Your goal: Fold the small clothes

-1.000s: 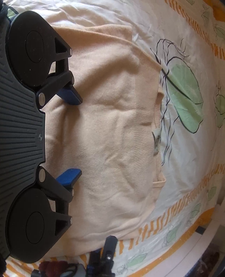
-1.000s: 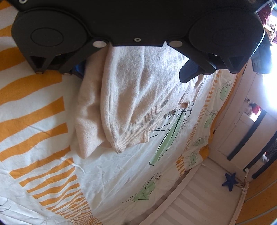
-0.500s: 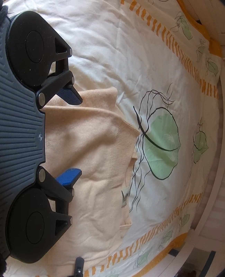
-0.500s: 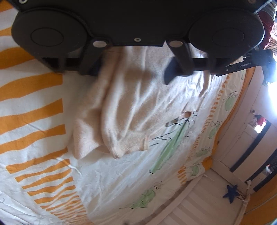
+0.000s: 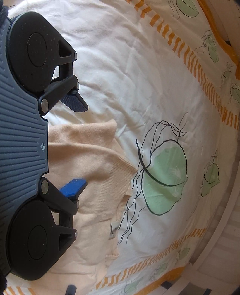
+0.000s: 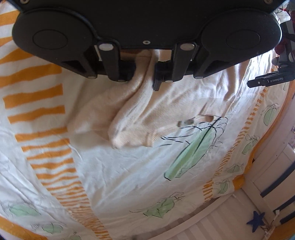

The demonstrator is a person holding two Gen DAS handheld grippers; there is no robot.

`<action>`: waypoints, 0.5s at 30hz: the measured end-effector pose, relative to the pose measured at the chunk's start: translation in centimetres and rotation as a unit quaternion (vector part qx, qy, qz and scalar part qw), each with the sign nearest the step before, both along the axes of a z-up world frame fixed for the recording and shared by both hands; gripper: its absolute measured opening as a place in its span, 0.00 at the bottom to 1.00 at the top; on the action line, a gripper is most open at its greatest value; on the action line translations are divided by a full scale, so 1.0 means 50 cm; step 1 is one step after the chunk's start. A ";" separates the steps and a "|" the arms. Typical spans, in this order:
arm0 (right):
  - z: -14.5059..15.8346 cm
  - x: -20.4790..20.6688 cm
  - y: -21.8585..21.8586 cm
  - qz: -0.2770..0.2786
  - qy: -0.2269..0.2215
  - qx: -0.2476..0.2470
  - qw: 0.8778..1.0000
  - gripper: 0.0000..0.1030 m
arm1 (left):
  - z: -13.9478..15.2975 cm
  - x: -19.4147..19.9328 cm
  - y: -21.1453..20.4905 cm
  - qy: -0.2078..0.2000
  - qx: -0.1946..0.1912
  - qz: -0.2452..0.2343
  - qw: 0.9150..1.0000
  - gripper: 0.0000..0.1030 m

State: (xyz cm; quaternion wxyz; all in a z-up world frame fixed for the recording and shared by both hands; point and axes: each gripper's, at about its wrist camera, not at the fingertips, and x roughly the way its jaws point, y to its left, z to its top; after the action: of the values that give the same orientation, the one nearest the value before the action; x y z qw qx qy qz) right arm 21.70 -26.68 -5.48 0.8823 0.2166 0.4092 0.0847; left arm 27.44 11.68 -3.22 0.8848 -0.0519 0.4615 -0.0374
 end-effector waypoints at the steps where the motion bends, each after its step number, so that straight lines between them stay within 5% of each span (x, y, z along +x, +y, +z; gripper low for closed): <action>1: 0.009 0.005 0.011 0.005 -0.003 -0.003 1.000 0.27 | -0.002 0.002 0.007 0.003 0.000 0.005 1.000 0.76; 15: 0.062 0.082 0.202 0.079 -0.011 -0.008 0.997 0.26 | 0.017 0.015 0.058 0.004 -0.054 0.028 0.998 0.76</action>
State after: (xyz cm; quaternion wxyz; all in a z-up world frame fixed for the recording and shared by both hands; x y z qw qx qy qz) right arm 25.82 -16.57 -2.37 0.8789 0.1758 0.4162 0.1532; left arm 28.19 14.58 -2.36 0.8798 -0.1130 0.4603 -0.0373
